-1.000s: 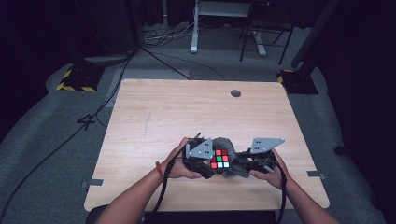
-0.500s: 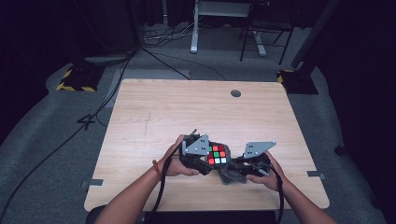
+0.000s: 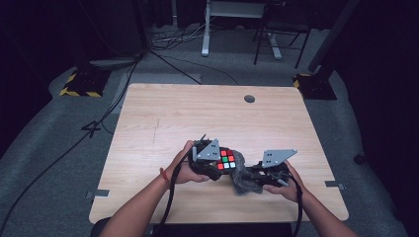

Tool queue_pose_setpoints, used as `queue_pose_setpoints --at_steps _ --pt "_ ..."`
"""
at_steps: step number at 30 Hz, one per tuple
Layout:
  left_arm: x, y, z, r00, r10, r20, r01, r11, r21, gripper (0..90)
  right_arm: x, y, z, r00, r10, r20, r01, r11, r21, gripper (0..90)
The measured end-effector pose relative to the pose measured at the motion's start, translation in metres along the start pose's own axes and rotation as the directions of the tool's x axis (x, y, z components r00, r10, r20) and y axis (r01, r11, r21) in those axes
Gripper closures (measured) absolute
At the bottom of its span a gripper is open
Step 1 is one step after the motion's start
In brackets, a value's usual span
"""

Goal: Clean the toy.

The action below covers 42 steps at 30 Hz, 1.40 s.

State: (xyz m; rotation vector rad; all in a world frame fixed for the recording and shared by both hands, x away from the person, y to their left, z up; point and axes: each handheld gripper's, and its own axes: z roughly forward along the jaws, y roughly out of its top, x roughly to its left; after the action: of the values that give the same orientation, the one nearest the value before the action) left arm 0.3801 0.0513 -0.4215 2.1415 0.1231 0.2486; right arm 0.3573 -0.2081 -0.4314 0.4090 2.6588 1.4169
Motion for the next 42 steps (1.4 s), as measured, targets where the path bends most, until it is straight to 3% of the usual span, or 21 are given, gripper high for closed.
queue_pose_setpoints --at_steps 6,19,25,42 --pt "-0.004 0.001 0.003 0.9998 0.017 0.007 -0.017 0.9998 0.002 33.7 -0.003 0.0 -0.005 0.9995 0.001 0.032 -0.001 1.0 -0.01 77.6" --pt "0.0 -0.001 0.0 0.999 0.036 -0.025 -0.036 0.9992 0.02 33.7 -0.012 -0.002 -0.013 0.9968 0.014 0.079 -0.013 1.0 -0.017 77.5" --pt "0.007 -0.007 -0.008 0.9994 0.005 -0.033 -0.005 0.9999 0.012 33.7 -0.02 -0.006 -0.021 0.9928 0.026 0.117 -0.025 1.0 -0.011 77.3" --pt "0.02 -0.036 -0.032 0.9916 -0.038 -0.123 0.052 0.9917 0.117 33.7 -0.044 -0.027 -0.043 0.9702 0.091 0.224 -0.097 0.995 0.014 77.2"
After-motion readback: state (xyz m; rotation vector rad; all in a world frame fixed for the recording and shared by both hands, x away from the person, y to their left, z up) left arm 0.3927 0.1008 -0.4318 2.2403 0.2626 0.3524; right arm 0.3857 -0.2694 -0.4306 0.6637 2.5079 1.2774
